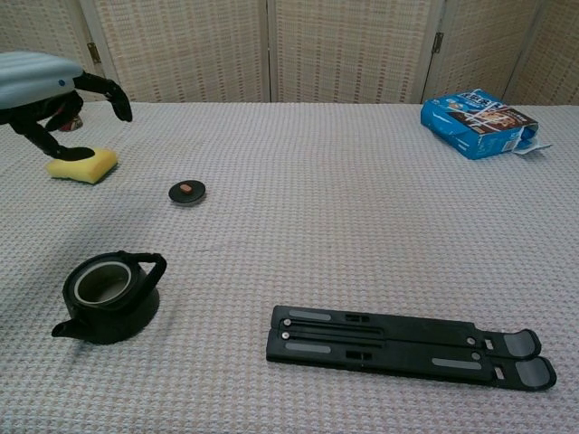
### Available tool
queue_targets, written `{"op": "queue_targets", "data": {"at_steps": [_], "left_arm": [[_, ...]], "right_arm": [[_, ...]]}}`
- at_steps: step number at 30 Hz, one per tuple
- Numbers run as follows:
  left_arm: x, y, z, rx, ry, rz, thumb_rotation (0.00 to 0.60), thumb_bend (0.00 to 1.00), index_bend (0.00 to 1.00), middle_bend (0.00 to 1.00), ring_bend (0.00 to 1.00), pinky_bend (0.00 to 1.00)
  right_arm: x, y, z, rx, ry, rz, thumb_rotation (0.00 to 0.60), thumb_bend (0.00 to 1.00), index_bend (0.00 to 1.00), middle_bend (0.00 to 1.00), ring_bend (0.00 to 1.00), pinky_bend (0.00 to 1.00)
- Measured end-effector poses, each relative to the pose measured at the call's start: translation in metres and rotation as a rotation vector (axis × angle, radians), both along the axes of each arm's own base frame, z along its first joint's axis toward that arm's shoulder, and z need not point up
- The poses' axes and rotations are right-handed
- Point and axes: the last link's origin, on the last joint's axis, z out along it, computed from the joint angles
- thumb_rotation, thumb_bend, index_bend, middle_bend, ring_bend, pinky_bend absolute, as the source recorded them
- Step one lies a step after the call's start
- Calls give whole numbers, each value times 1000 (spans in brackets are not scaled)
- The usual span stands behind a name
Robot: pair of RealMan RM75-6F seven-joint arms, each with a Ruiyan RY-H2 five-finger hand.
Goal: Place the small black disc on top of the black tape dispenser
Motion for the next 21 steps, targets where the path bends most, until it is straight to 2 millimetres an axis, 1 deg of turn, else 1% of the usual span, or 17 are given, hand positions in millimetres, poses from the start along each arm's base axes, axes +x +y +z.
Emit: {"op": "queue_targets", "data": {"at_steps": [2, 6, 12, 21], "left_arm": [[4, 4, -8, -23, 7, 1, 600, 242, 238, 205, 724, 802], [10, 19, -26, -62, 43, 12, 600, 238, 232, 189, 726, 806], [11, 36, -50, -92, 89, 46, 600, 238, 192, 168, 723, 807], [19, 54, -81, -103, 136, 75, 600, 237, 206, 165, 730, 808]], "right_arm": [[0, 1, 0, 2, 2, -2, 600, 348, 255, 92, 183, 0], [-1, 3, 1, 1, 5, -12, 600, 348, 255, 92, 184, 0], [-2, 5, 2, -5, 4, -19, 600, 347, 255, 93, 185, 0], [-4, 5, 2, -3, 5, -30, 600, 347, 255, 93, 186, 0]]}}
